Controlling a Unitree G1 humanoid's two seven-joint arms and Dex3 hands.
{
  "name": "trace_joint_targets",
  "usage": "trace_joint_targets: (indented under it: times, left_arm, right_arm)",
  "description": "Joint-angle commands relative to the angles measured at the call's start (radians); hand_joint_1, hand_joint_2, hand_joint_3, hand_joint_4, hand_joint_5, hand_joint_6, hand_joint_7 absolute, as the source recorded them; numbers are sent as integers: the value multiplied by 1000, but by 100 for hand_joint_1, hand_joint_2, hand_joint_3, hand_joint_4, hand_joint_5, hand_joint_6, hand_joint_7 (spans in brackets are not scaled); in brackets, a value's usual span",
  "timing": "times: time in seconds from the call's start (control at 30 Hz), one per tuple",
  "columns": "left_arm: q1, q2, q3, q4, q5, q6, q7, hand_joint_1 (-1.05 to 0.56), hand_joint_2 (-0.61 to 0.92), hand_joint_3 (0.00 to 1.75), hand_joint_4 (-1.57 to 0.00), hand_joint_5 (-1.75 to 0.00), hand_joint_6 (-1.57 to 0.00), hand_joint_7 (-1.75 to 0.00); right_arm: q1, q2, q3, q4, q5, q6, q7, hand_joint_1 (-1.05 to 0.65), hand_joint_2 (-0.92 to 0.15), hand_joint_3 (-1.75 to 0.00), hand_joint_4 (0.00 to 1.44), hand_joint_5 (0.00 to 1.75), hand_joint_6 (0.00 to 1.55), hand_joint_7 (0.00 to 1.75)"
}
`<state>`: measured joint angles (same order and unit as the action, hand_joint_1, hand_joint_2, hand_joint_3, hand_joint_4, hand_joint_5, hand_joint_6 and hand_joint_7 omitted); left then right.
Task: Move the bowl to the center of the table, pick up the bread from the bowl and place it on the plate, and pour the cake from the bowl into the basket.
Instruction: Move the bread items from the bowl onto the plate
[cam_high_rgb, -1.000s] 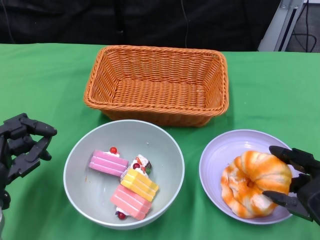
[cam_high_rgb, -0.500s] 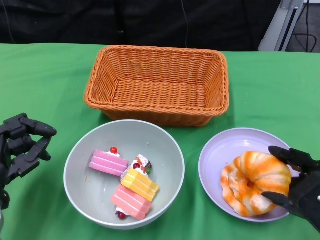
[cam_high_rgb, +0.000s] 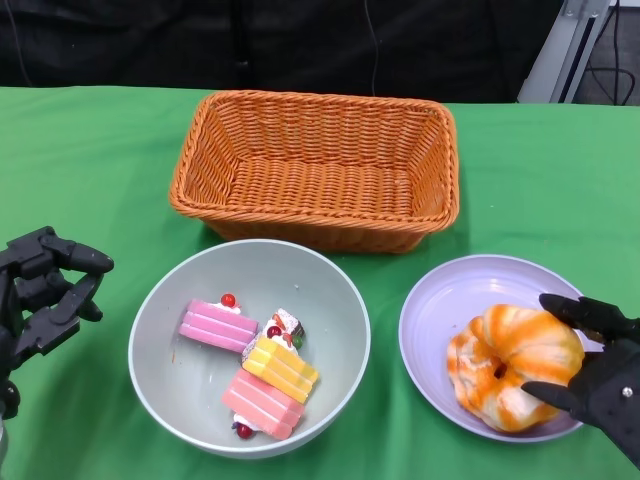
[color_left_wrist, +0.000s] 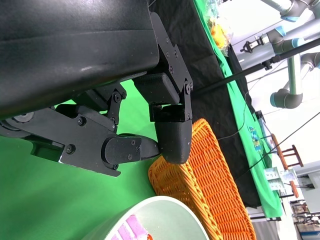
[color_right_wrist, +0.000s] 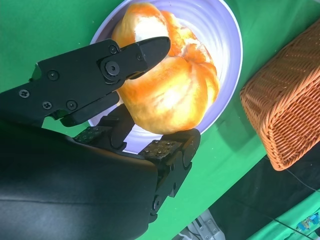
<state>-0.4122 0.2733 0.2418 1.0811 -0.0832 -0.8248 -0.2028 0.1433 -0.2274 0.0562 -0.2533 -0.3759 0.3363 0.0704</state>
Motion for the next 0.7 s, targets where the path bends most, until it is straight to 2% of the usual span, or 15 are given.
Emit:
trace_joint_targets:
  times: [0.03,0.7]
  left_arm:
    - [3,16,0,7,-3,0,-9,-18,83,44,-83,-141,-87,-106]
    - [8,17,0,2,-1,-4,-12,-17,80,50,-86,-141,-87,-107]
  right_arm:
    - [-6,-22,4,-7,-22,25,5,-56,-92,-14,57,7,58,0]
    - [3,-37,31,9,-80,-44,-30,-56,-92,-14,46,0,55,0]
